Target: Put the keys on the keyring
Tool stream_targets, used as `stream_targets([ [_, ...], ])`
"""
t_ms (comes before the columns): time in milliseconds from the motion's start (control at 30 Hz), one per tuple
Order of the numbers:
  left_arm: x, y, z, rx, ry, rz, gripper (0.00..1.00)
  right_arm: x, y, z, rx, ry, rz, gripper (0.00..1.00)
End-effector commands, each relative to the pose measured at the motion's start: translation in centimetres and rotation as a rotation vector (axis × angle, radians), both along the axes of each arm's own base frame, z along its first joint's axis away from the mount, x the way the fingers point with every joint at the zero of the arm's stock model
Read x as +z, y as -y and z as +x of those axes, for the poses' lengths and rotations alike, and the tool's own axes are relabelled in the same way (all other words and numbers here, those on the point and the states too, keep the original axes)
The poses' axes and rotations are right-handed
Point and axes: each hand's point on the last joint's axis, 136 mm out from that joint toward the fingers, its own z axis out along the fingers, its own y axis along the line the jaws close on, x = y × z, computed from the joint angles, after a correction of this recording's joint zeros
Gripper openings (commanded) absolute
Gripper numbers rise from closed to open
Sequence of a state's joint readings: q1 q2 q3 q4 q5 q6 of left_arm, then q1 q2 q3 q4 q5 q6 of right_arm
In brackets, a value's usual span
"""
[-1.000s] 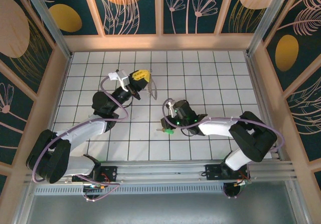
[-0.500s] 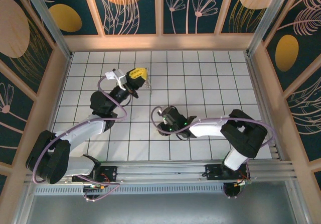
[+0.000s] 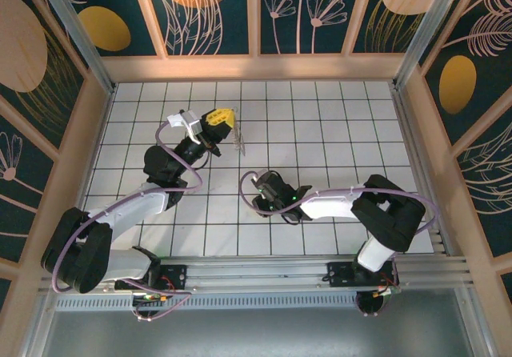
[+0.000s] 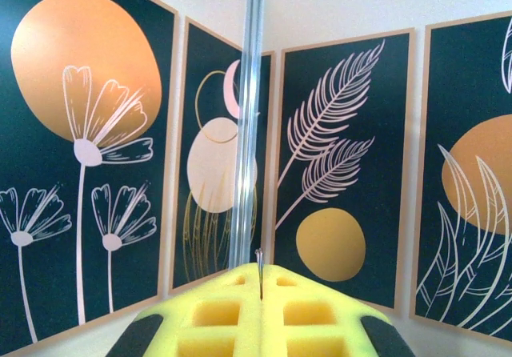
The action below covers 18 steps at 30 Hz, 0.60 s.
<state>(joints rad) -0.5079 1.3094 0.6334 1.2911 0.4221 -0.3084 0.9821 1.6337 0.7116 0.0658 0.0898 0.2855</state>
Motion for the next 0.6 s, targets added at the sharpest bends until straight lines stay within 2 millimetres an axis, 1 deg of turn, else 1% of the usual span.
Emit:
stream_targets([
  [0, 2.1, -0.8, -1.2, -0.012, 0.079, -0.046, 0.0, -0.4, 0.7, -0.4, 0.006, 0.001, -0.045, 0.3],
  [233, 2.2, -0.7, -1.1, -0.017, 0.079, -0.049, 0.0, -0.9, 1.1, -0.6, 0.01, -0.009, -0.06, 0.3],
  [533, 2.1, -0.6, -0.9, -0.021, 0.076, -0.055, 0.0, -1.5, 2.0, -1.1, 0.014, -0.001, -0.112, 0.29],
  [567, 2.1, -0.6, -0.9, -0.022, 0.076, -0.056, 0.0, -1.6, 2.1, -1.1, 0.015, 0.004, -0.121, 0.27],
])
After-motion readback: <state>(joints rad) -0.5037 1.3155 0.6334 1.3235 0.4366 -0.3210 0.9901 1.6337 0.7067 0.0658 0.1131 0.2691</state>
